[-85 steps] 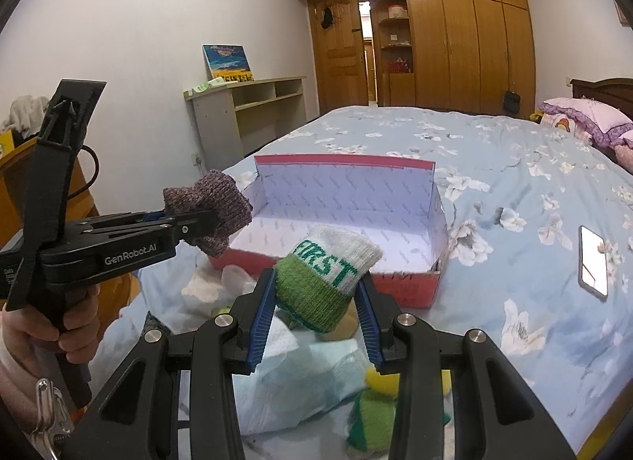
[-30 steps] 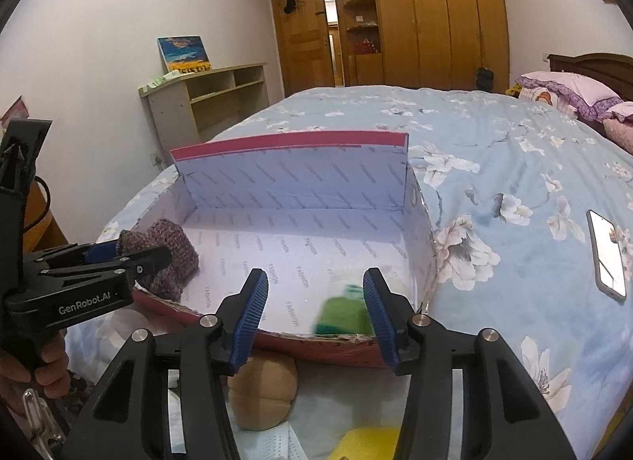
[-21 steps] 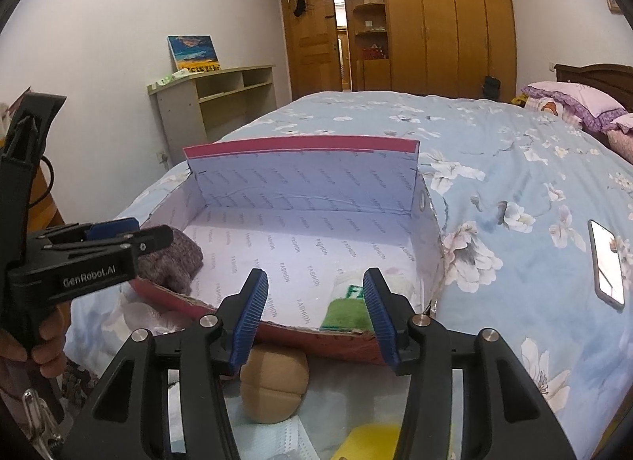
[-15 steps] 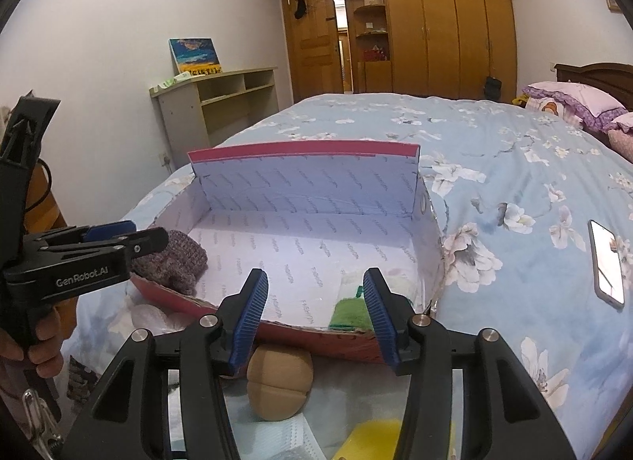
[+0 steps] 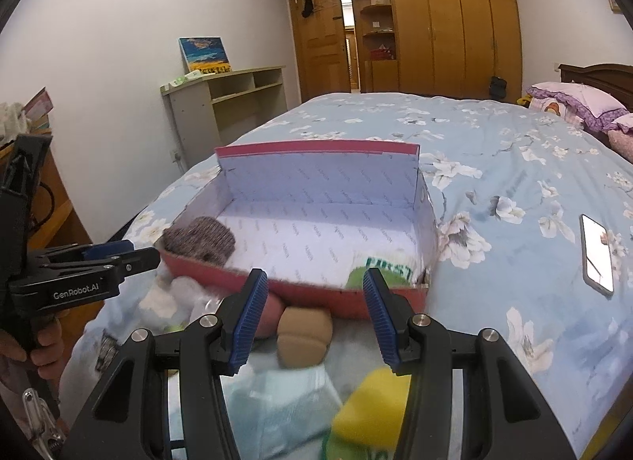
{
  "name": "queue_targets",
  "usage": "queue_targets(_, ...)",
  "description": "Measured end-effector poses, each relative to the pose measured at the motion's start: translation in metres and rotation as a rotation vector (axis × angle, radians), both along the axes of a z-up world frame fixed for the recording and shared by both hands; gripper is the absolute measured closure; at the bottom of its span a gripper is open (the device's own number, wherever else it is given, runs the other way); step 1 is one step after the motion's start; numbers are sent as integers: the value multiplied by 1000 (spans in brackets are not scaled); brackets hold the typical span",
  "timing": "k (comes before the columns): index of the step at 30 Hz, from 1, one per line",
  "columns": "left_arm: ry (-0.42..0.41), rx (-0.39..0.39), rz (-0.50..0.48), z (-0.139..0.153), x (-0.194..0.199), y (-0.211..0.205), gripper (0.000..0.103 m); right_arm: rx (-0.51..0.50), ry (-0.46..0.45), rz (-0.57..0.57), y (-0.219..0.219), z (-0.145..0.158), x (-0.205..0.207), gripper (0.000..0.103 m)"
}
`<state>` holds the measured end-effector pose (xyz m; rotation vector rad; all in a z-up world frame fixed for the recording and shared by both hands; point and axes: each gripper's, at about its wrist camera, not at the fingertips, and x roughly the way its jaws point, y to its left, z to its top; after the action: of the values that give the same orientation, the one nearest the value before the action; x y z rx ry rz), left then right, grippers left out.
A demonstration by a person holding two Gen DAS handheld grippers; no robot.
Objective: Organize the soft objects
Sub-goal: 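Grasp the patterned triangular pouch with the left tool while the right tool grasps another FIRST sock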
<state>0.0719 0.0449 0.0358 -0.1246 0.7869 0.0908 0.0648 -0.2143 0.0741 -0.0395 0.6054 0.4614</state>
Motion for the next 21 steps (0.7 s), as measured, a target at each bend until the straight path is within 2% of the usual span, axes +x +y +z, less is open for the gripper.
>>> queue_targets(7, 39, -23, -11, -8, -32, 9, 50, 9, 30, 14, -13, -3, -30, 51)
queue_targets(18, 66, -59, -85, -20, -66, 7, 50, -89, 13, 34, -21, -12, -70, 51)
queue_targets(21, 89, -40, -106, -26, -72, 2, 50, -120, -6, 20, -25, -14, -79, 51)
